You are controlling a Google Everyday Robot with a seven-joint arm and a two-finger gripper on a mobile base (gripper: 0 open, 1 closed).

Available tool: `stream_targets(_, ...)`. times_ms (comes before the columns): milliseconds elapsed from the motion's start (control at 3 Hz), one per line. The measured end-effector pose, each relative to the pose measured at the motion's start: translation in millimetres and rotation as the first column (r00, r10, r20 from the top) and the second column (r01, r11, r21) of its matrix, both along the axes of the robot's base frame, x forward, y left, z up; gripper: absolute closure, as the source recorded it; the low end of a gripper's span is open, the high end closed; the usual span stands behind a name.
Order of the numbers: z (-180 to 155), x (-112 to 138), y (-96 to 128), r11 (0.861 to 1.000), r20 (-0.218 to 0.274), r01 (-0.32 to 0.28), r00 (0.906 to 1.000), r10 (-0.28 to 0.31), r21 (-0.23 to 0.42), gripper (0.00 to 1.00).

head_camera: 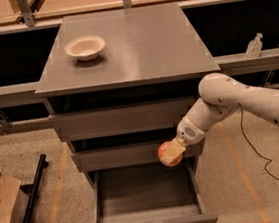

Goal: Pick apple from bottom drawer and place on counter

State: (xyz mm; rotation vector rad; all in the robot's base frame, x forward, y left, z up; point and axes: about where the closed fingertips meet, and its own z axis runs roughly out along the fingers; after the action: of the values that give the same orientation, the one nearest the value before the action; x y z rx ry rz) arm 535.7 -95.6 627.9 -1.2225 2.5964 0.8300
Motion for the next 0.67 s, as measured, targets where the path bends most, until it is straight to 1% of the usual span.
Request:
stream_targets(333, 0, 0, 0, 1.000, 0.000, 0.000, 1.0000, 0.000, 0.000, 1.00)
stream_targets(667, 20, 7, -5, 0.999, 0.044, -0.008, 0.9990, 0.011, -0.051, 1.00)
